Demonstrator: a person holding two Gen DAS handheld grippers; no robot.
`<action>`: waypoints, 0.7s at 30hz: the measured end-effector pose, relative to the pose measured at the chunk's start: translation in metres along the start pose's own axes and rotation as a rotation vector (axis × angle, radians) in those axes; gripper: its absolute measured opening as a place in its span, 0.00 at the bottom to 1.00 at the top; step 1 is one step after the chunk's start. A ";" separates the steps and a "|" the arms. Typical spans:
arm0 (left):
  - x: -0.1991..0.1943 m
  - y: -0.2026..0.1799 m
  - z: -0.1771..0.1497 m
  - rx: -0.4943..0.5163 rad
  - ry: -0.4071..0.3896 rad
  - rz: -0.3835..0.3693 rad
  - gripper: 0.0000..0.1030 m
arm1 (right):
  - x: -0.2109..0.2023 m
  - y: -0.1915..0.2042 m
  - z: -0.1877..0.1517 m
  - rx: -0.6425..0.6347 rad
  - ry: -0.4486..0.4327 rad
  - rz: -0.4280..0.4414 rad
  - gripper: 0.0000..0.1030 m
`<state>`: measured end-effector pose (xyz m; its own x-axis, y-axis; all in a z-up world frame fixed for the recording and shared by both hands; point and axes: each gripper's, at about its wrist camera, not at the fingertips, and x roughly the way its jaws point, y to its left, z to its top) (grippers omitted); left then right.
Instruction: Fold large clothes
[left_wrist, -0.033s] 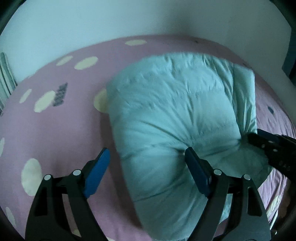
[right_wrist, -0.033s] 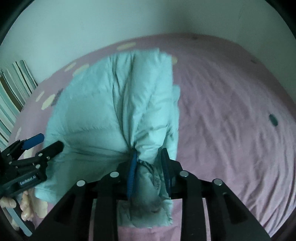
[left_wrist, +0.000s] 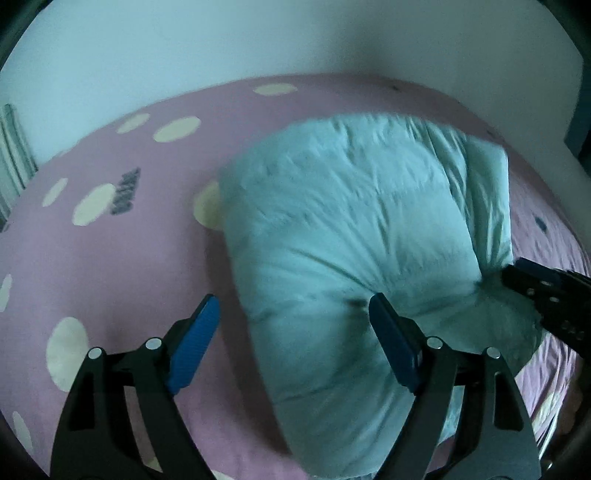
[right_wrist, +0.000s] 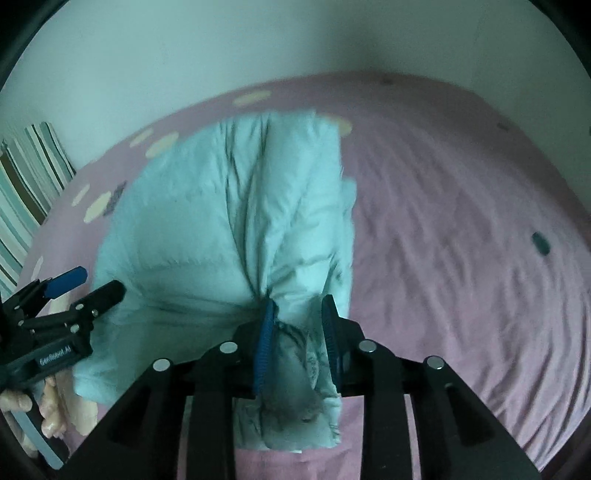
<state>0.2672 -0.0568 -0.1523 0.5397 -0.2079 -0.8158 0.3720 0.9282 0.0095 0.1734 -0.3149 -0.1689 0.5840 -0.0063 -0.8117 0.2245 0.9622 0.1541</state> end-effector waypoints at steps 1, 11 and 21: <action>-0.003 0.005 0.005 -0.018 -0.009 0.011 0.80 | -0.008 0.000 0.004 0.008 -0.021 -0.006 0.27; 0.011 0.020 0.059 -0.049 -0.028 0.059 0.76 | 0.001 0.005 0.070 -0.008 -0.099 0.009 0.26; 0.064 0.006 0.069 0.004 0.073 0.072 0.76 | 0.069 0.000 0.079 -0.022 0.026 -0.023 0.26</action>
<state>0.3561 -0.0860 -0.1641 0.5089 -0.1173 -0.8528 0.3374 0.9386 0.0723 0.2758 -0.3372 -0.1806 0.5585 -0.0213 -0.8293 0.2197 0.9678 0.1230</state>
